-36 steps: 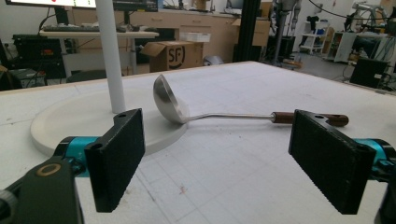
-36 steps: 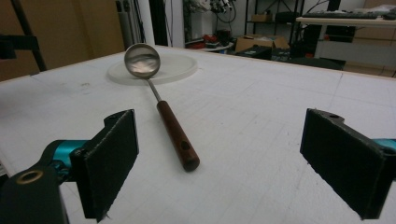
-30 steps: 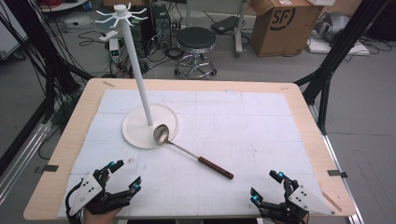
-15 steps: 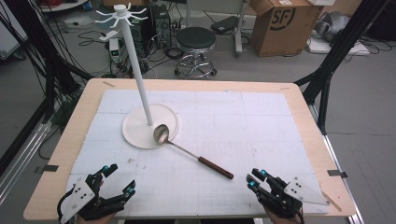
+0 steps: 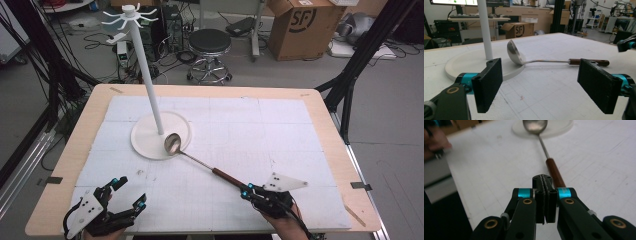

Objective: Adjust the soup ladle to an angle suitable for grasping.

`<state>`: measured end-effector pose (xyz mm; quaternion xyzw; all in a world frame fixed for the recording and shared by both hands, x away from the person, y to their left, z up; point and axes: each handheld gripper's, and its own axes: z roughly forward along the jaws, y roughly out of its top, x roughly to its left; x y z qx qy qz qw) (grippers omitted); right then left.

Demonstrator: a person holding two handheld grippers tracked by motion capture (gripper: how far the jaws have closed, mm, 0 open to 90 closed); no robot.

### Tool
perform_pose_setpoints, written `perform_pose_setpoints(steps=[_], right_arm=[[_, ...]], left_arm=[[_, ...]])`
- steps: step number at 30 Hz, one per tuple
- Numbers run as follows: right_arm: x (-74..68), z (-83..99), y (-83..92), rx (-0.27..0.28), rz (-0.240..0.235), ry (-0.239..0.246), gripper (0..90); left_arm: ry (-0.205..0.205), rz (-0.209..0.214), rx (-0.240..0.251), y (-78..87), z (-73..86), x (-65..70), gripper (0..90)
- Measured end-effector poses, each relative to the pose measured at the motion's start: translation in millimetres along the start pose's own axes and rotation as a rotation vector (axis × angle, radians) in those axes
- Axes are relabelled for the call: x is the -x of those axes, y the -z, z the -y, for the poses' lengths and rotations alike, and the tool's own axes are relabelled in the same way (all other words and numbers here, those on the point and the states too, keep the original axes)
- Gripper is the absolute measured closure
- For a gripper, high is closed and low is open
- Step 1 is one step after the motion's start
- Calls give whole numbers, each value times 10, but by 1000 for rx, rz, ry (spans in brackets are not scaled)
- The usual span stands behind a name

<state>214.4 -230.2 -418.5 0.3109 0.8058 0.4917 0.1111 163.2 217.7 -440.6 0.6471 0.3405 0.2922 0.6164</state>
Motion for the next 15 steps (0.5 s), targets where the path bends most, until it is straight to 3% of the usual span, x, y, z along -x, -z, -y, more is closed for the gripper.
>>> perform_pose_setpoints(steps=[4, 9, 15], right_arm=[[-2, -13, -140, -52, -25, 14, 893], [18, 6, -378, -167, -27, 15, 893], [81, 25, -447, -198, -16, 5, 893]], left_arm=[[5, 9, 3, 10, -4, 4, 217], [7, 11, 13, 24, -11, 10, 221], [7, 15, 23, 32, -16, 19, 227]])
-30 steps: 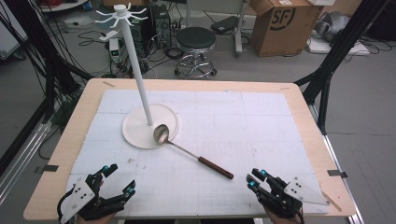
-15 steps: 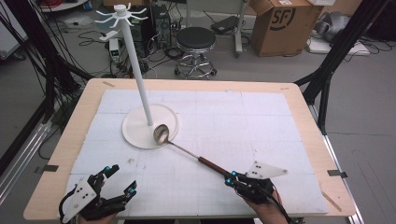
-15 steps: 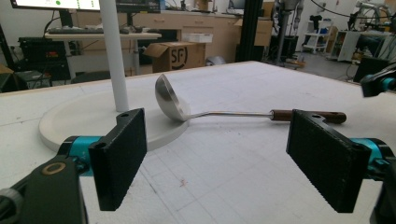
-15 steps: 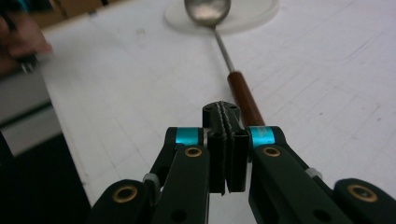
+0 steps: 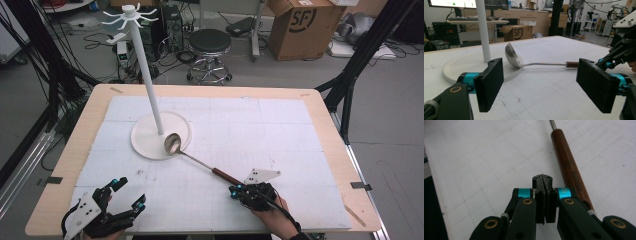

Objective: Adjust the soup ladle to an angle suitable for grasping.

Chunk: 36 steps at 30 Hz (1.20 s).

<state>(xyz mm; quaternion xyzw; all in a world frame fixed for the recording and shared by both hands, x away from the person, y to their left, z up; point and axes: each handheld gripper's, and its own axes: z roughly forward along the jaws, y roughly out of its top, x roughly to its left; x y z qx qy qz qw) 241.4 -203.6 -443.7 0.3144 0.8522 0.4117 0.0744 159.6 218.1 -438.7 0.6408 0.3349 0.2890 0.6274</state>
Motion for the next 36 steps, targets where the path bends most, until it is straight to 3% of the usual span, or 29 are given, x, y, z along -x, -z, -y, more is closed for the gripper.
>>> perform_pose_setpoints(steps=[3, 10, 19, 22, 24, 36], right_arm=[[41, 11, -24, -30, 3, -10, 894], [177, -41, -54, -43, -27, -43, 894], [370, -100, -91, -48, -21, -81, 893], [415, -112, -80, -49, 16, -79, 893], [466, -115, -74, -43, 39, -104, 893], [693, -179, -113, -28, 92, -199, 893]], left_arm=[[-5, 1, -1, -5, -2, 5, 226], [-7, 0, -5, -15, 0, 12, 226], [-2, -3, -4, -10, 3, 7, 226], [-5, -2, -6, -12, 4, 6, 227], [-5, -2, -7, -13, 4, 7, 227], [-8, 5, -7, -27, 4, 16, 229]])
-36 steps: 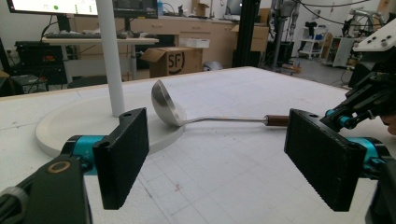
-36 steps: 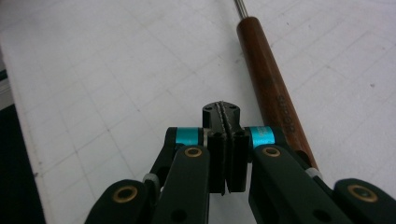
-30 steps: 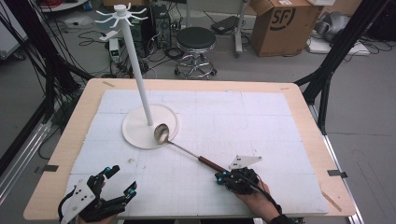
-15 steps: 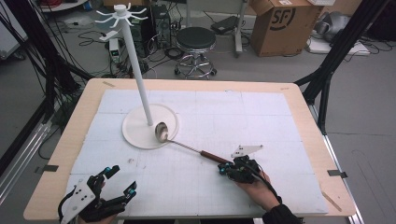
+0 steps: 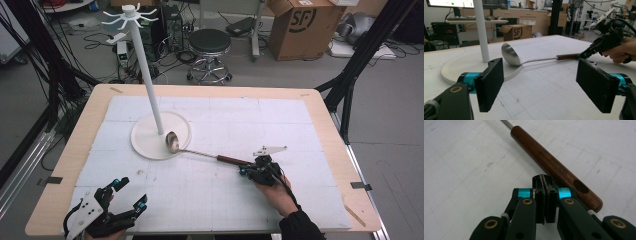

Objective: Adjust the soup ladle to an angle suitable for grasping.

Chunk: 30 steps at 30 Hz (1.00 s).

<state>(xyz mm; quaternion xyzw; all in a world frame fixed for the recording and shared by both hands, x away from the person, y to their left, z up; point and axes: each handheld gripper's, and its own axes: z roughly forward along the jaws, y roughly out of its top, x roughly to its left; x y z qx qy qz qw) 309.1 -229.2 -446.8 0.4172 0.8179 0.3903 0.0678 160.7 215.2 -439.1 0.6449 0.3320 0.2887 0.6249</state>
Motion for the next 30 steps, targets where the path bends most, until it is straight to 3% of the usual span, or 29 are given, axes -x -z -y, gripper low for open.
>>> perform_pose_setpoints(steps=[17, 30], right_arm=[[257, -238, -118, -13, 72, -75, 893], [316, -262, -148, -1, 72, -98, 892]], left_arm=[[4, 19, -12, -46, 20, 1, 233], [-2, 22, -16, -52, 15, 25, 234]])
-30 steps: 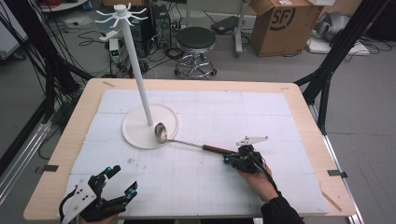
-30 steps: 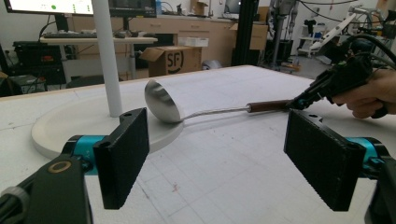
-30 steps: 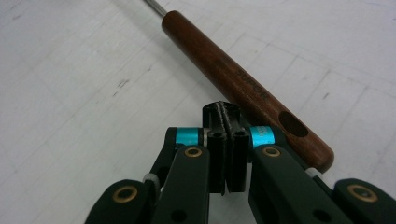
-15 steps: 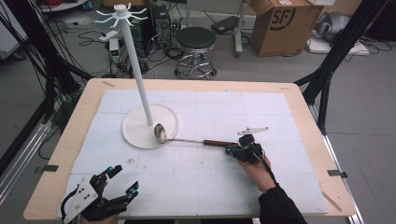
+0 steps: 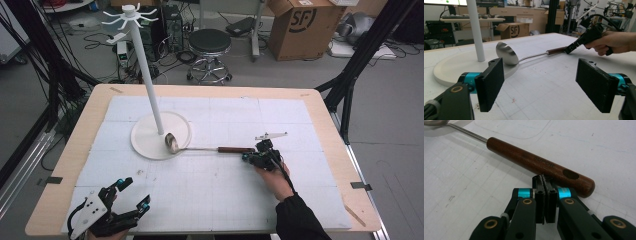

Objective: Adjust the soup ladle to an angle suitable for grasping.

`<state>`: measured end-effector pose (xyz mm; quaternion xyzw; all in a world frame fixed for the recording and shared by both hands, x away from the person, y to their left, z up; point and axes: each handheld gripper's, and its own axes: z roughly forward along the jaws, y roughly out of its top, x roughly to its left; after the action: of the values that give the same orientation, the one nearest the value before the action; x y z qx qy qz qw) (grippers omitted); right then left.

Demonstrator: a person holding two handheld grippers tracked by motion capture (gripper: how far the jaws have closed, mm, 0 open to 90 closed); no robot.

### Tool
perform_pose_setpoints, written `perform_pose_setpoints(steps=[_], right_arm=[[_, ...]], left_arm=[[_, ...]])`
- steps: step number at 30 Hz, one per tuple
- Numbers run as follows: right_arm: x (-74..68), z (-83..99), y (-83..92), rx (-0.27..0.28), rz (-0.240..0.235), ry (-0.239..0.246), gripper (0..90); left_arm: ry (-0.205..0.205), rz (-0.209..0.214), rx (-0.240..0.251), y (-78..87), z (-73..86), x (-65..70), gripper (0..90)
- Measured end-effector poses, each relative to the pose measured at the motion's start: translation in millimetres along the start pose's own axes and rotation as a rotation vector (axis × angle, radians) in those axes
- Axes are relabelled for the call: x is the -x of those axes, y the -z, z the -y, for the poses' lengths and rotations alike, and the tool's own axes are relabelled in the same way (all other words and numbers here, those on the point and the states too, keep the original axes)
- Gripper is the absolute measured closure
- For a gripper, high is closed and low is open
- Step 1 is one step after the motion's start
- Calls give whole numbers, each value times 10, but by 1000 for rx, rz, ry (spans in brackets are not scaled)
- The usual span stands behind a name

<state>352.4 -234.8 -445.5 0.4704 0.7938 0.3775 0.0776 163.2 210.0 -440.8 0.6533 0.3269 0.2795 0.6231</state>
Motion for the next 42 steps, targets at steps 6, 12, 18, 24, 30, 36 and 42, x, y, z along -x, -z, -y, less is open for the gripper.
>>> perform_pose_setpoints(steps=[6, 12, 18, 24, 30, 36, 42], right_arm=[[5, -10, -14, 6, 5, -12, 892], [-35, 2, -2, 15, 32, 7, 889], [-117, 97, 300, 161, -5, 33, 591], [-207, 519, 808, 374, -32, 88, 302], [-235, 965, 1261, 539, -6, 130, 116], [-269, 1154, 1475, 612, -1, 106, 99], [-318, 1358, 1478, 680, 15, 88, 99]], left_arm=[[2, 18, -26, -58, 31, 9, 233], [0, 16, -17, -53, 24, 3, 233], [4, 5, -13, -15, 22, -21, 233], [2, -3, -11, 4, 18, -44, 233], [-2, -4, -18, -22, 21, -72, 229], [-17, -2, -18, -11, 15, -77, 228], [-17, -8, -17, -10, 11, -94, 228]])
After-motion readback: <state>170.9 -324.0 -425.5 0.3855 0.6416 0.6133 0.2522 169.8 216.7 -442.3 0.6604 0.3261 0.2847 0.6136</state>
